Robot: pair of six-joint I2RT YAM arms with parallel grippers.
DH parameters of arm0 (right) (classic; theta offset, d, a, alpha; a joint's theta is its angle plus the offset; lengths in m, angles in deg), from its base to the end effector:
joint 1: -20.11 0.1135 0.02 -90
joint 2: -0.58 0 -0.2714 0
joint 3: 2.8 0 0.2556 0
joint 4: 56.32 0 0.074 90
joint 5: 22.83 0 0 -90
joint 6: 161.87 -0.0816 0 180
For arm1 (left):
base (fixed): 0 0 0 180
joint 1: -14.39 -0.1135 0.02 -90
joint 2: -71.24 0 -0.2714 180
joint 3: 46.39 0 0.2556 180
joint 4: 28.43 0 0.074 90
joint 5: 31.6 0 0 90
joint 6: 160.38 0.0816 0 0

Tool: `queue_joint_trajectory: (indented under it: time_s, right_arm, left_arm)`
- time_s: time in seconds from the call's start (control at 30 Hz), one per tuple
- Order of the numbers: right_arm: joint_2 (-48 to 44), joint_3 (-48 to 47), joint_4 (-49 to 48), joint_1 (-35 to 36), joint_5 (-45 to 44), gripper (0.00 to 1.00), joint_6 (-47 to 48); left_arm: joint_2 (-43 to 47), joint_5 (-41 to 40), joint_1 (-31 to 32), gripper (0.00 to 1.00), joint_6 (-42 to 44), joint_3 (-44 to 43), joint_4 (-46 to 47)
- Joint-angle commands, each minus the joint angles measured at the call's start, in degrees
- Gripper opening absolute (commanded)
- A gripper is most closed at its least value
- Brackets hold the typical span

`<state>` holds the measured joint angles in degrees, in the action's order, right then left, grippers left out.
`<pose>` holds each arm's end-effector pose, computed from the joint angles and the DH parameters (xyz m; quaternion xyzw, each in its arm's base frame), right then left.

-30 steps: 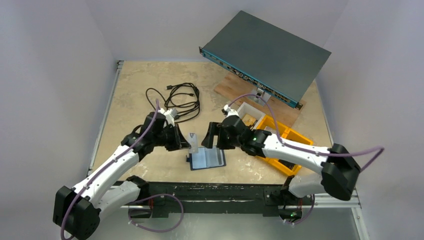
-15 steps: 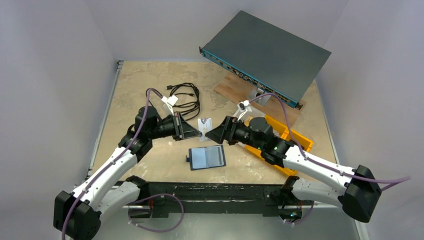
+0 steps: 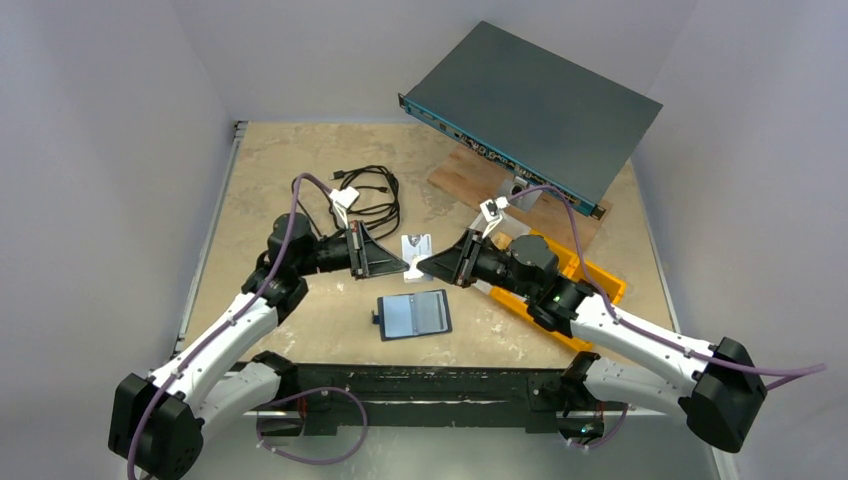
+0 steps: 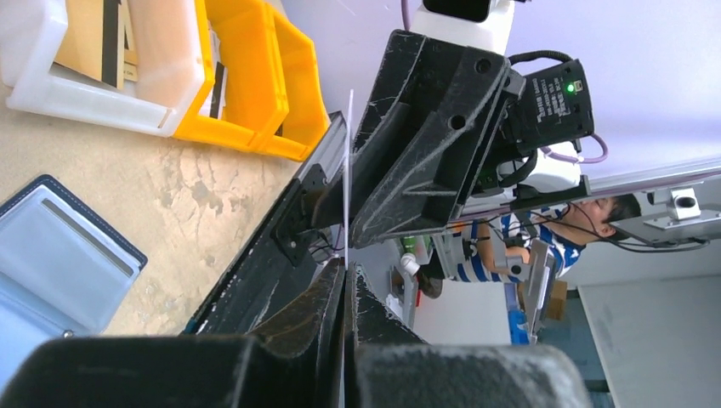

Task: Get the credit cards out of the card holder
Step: Place the credit card in the storage box.

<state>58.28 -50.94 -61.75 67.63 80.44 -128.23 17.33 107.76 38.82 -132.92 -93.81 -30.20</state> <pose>0.1753 0.2192 0.2894 -0.0224 0.7311 0.5849 0.3505 0.1928 -0.1556 0.2857 0.0339 0.7387 -0.6383 0.2141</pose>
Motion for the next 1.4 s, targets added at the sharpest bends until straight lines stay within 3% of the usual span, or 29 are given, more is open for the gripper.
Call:
queue_joint_trajectory:
  time_s: [0.0, 0.07, 0.1, 0.23, 0.33, 0.47, 0.77, 0.9, 1.37]
  right_arm:
    - [0.4, -0.4, -3.7, -0.4, 3.4, 0.12, -1.1]
    - [0.8, -0.8, -2.7, -0.4, 3.4, 0.00, -1.2]
    - [0.6, -0.9, -1.9, -0.5, 3.1, 0.00, -1.2]
    - [-1.1, -1.7, 5.5, -0.5, -1.9, 0.00, -0.7]
    - [-3.3, -3.6, 16.8, -0.5, -9.5, 0.00, 0.9]
    - [-4.8, -7.6, 31.9, -0.5, -20.5, 0.00, 2.7]
    - [1.5, -18.4, 69.4, -0.7, -45.6, 0.00, -6.1]
    - [6.2, -20.3, 80.2, -1.0, -52.7, 0.00, -12.7]
    - [19.5, -22.2, 83.5, -4.5, -61.0, 0.00, -12.5]
  left_arm:
    - [-0.5, 2.8, -0.3, 0.00, -0.3, 0.4, 3.7]
    - [-0.9, 3.4, -0.3, 0.00, 0.2, 0.1, 2.8]
    - [-1.0, 3.4, -0.4, 0.00, 0.8, -0.1, 1.7]
    - [0.0, -0.6, -0.3, 0.38, 7.3, -2.4, -9.4]
    - [1.1, -6.4, -0.3, 0.66, 14.3, -5.7, -22.2]
    - [0.1, -13.6, -0.3, 0.82, 21.1, -9.9, -34.9]
    - [-3.0, -16.7, -0.3, 0.87, 25.5, -12.1, -39.1]
    - [-3.8, -16.4, -0.3, 0.88, 26.0, -12.2, -39.0]
    - [-1.6, -16.1, -0.3, 0.88, 25.5, -11.2, -40.1]
